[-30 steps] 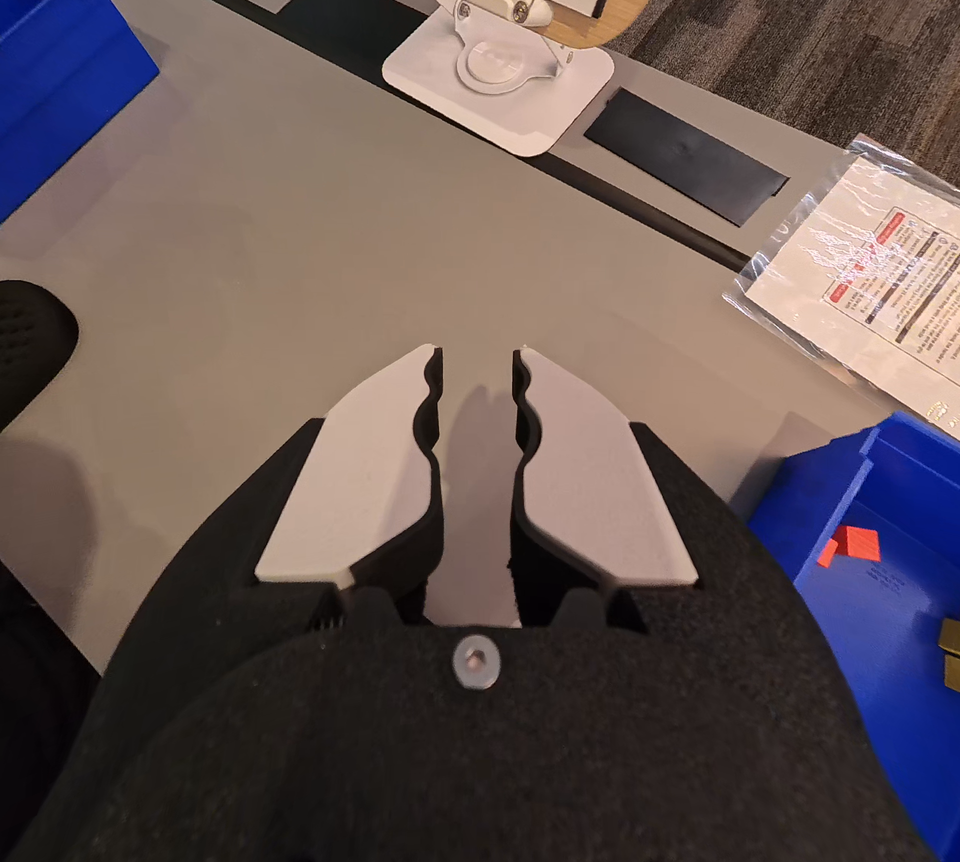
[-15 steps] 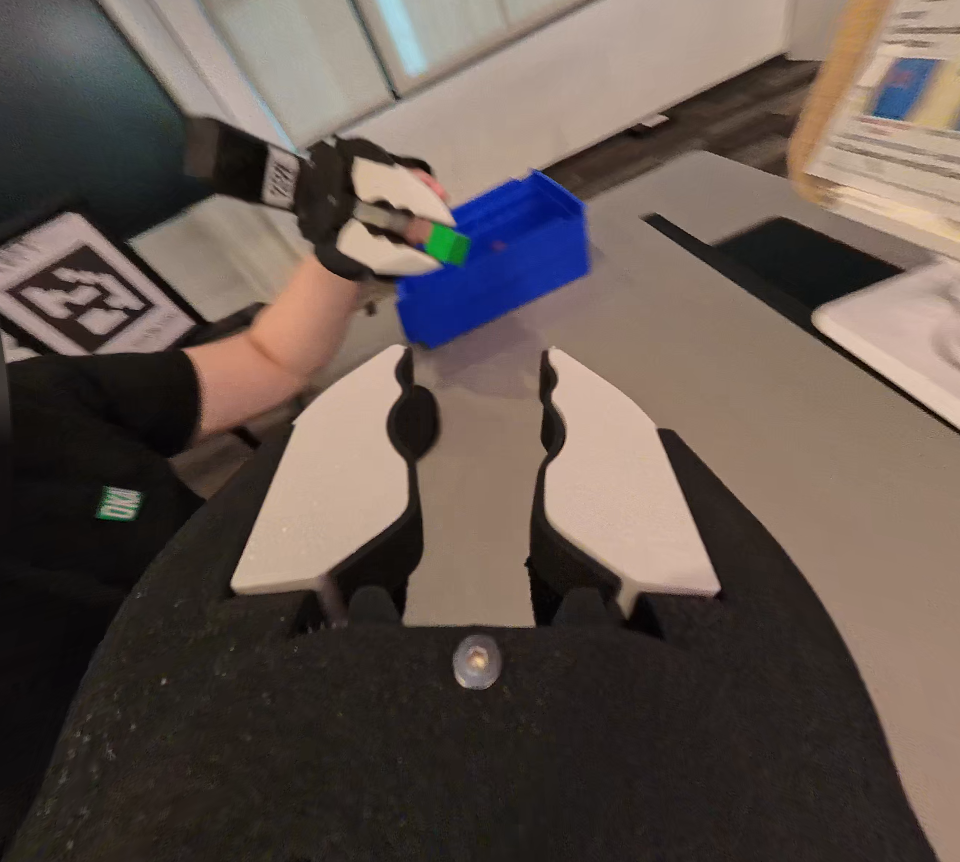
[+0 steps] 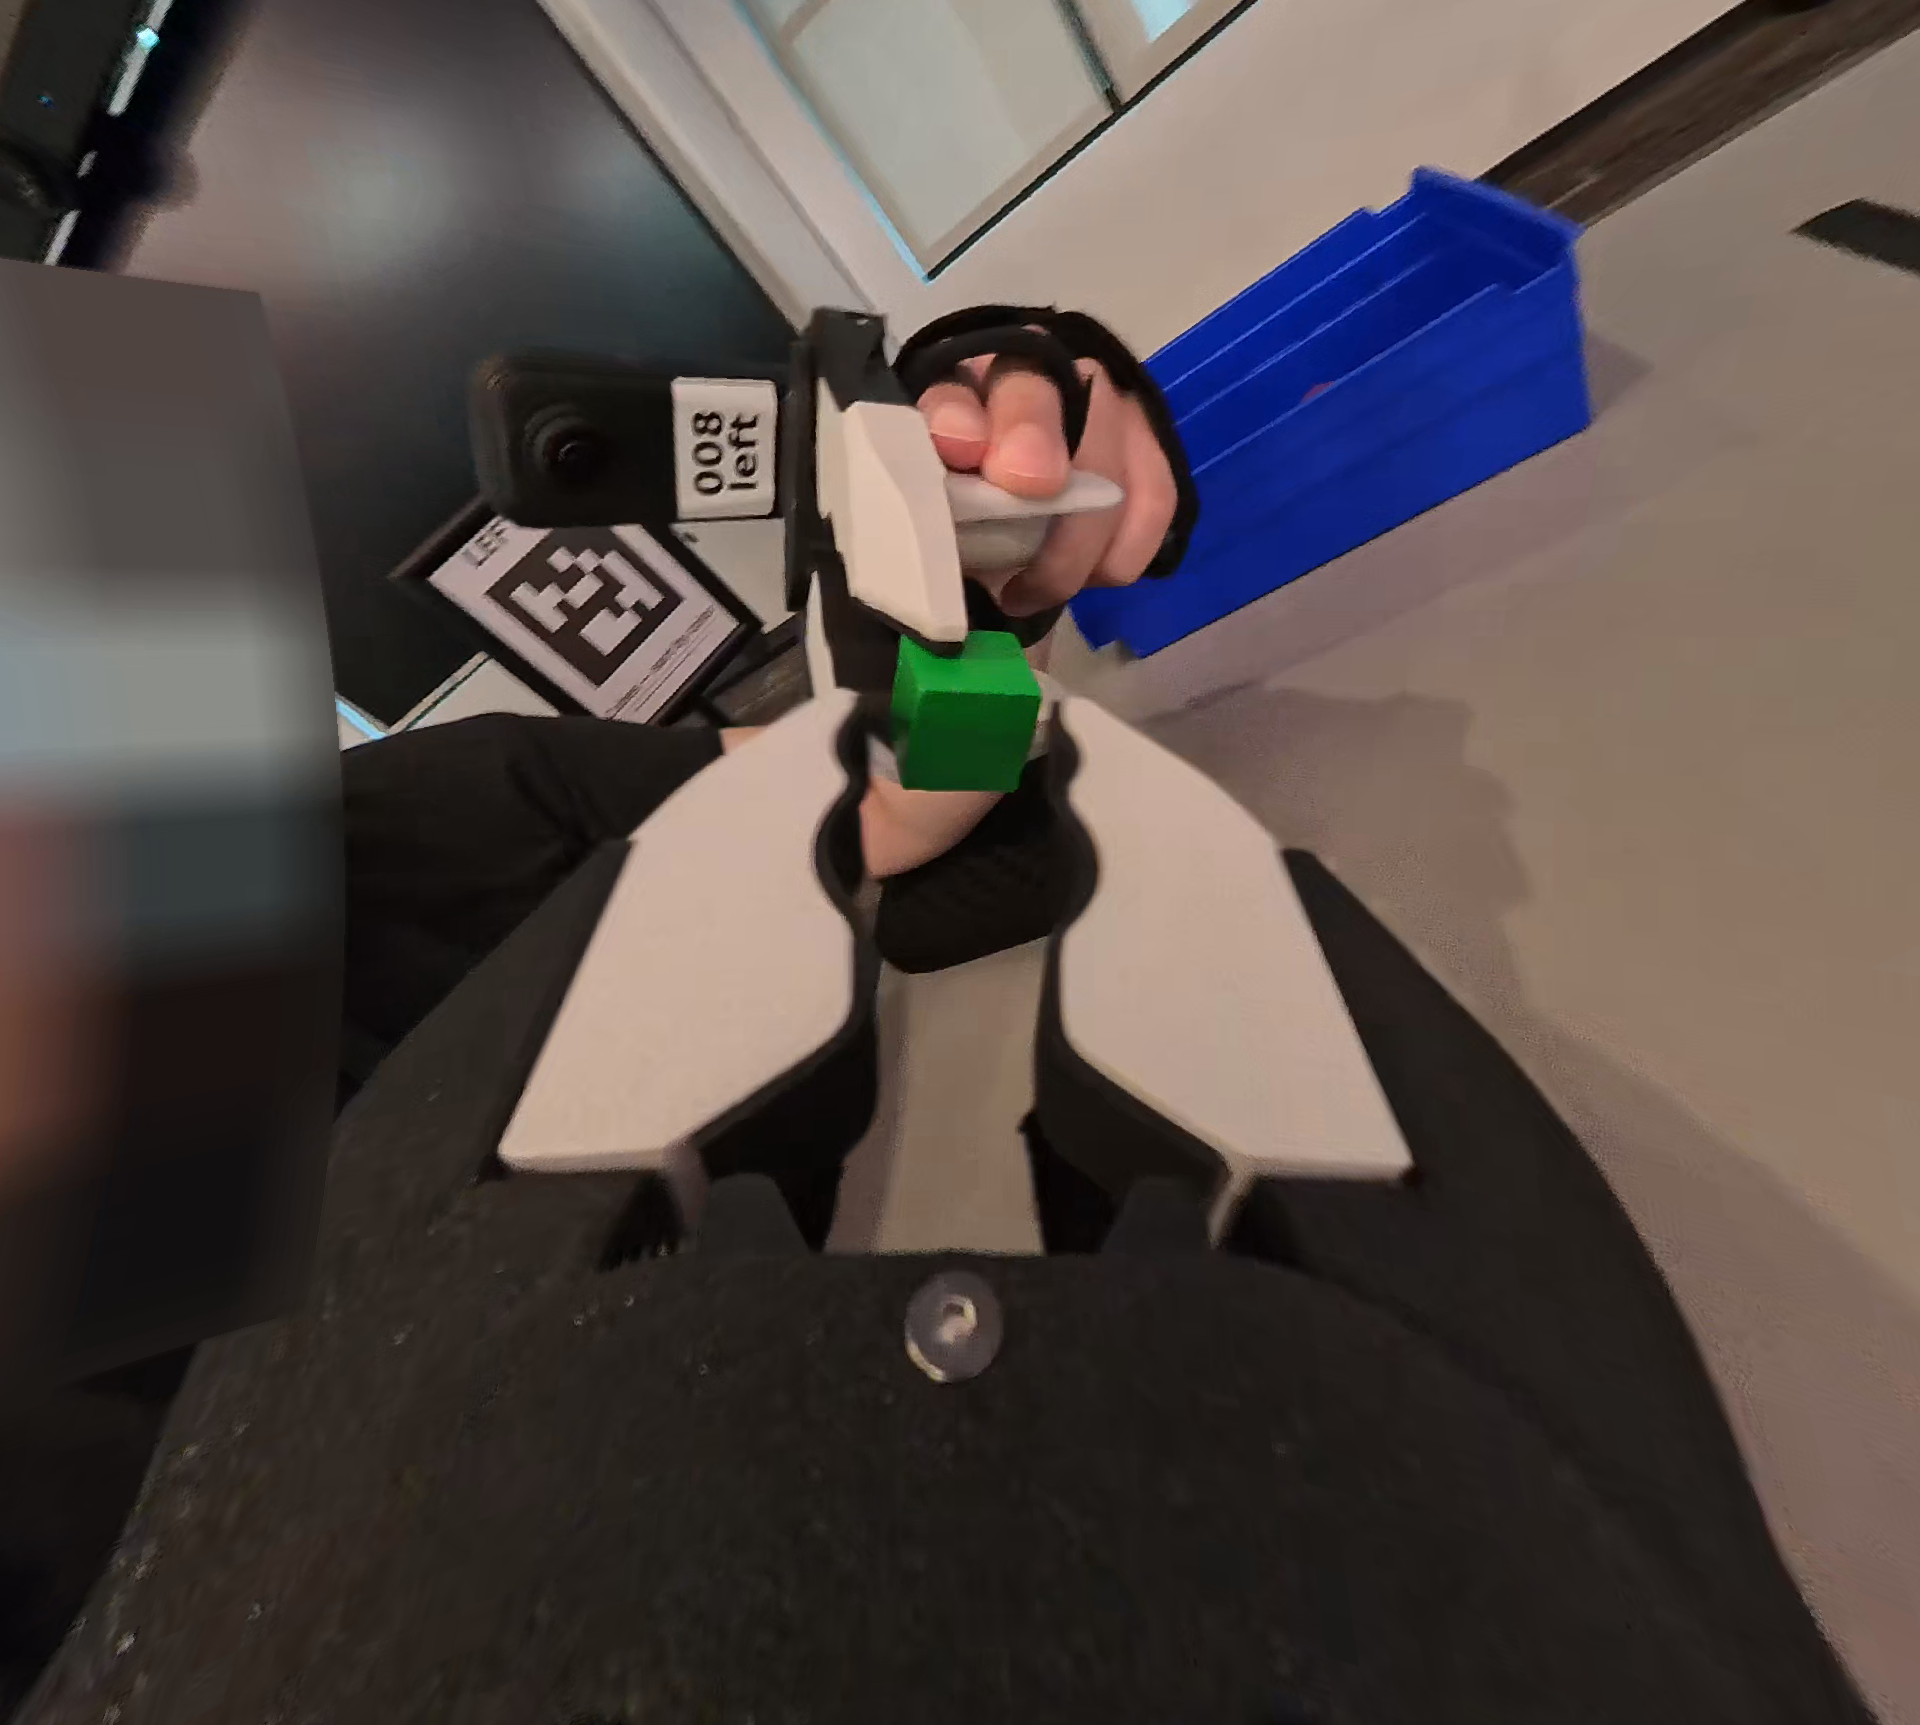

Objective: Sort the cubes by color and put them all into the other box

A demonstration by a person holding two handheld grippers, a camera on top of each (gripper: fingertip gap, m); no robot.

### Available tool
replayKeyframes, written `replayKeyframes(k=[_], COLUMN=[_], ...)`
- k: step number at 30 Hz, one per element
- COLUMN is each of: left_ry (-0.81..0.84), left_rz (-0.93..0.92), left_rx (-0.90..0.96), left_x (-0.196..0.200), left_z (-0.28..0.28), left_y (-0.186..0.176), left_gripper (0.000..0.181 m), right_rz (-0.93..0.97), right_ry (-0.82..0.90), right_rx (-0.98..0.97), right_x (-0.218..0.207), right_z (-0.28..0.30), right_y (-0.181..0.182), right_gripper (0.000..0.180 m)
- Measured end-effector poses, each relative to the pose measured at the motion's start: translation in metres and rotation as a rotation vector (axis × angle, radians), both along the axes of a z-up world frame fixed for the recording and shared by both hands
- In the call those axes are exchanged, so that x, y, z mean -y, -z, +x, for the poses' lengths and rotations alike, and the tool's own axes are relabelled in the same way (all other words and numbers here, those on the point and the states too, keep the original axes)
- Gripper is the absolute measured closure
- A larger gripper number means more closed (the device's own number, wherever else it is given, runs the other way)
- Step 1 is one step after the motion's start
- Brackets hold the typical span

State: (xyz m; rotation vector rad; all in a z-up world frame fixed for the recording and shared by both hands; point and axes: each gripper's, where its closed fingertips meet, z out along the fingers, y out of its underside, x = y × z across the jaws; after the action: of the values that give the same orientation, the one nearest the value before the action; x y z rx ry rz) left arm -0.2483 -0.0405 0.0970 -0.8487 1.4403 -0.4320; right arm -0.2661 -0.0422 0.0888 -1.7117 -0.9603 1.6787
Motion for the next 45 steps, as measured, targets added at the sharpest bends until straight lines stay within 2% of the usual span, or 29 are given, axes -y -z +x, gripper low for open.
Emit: replayKeyframes(k=[1, 7, 11, 14, 17, 19, 21, 24, 27, 30, 34, 37, 40, 41, 43, 45], left_ry=[0.006, -0.029, -0.022, -0.058, -0.127, -0.184, -0.236, -0.264, -0.269, -0.275, -0.238, -0.213, -0.216, -0.219, -0.224, -0.215], left_rz=[-0.005, -0.06, -0.144, -0.168, -0.205, -0.231, -0.231, -0.253, -0.266, -0.236, -0.235, -0.24, -0.235, -0.235, -0.239, -0.252], left_rx=[0.003, 0.04, 0.018, 0.031, 0.062, 0.066, 0.041, 0.009, 0.006, 0.01, 0.061, 0.093, 0.101, 0.101, 0.105, 0.12], left_x=[0.001, -0.002, -0.002, -0.016, -0.041, -0.058, -0.073, -0.084, -0.085, -0.082, -0.073, -0.068, -0.068, -0.069, -0.07, -0.069], left_z=[0.0, 0.0, -0.002, -0.008, -0.012, -0.013, -0.013, -0.012, -0.011, -0.011, -0.013, -0.015, -0.018, -0.02, -0.022, -0.022], left_y=[0.0, 0.003, 0.011, 0.016, 0.022, 0.03, 0.043, 0.059, 0.062, 0.055, 0.036, 0.027, 0.024, 0.024, 0.024, 0.023], left_gripper=[0.16, 0.159, 0.137, 0.133, 0.139, 0.143, 0.143, 0.143, 0.144, 0.144, 0.144, 0.146, 0.146, 0.146, 0.146, 0.147], right_rz=[-0.002, -0.013, 0.005, 0.104, 0.184, 0.15, 0.052, -0.198, -0.424, -0.589, -0.603, -0.602, -0.595, -0.591, -0.565, -0.504], right_ry=[-0.01, 0.003, 0.059, 0.205, 0.517, 0.782, 0.965, 1.076, 1.092, 1.007, 1.03, 1.06, 1.069, 1.064, 1.069, 1.14], right_rx=[-0.005, -0.045, -0.034, 0.03, 0.25, 0.521, 0.791, 1.022, 1.142, 1.195, 1.283, 1.234, 1.289, 1.298, 1.311, 1.286], right_x=[0.001, -0.004, -0.004, 0.0, -0.009, -0.017, -0.009, 0.023, 0.056, 0.086, 0.098, 0.092, 0.094, 0.095, 0.094, 0.085], right_z=[-0.001, 0.003, 0.029, 0.076, 0.157, 0.239, 0.327, 0.432, 0.498, 0.517, 0.54, 0.541, 0.548, 0.548, 0.548, 0.545], right_y=[0.0, -0.004, -0.016, -0.036, -0.034, -0.014, 0.014, 0.067, 0.132, 0.185, 0.212, 0.216, 0.218, 0.217, 0.206, 0.176], right_gripper=[0.155, 0.158, 0.158, 0.158, 0.158, 0.158, 0.158, 0.158, 0.157, 0.158, 0.158, 0.157, 0.156, 0.15, 0.148, 0.148])
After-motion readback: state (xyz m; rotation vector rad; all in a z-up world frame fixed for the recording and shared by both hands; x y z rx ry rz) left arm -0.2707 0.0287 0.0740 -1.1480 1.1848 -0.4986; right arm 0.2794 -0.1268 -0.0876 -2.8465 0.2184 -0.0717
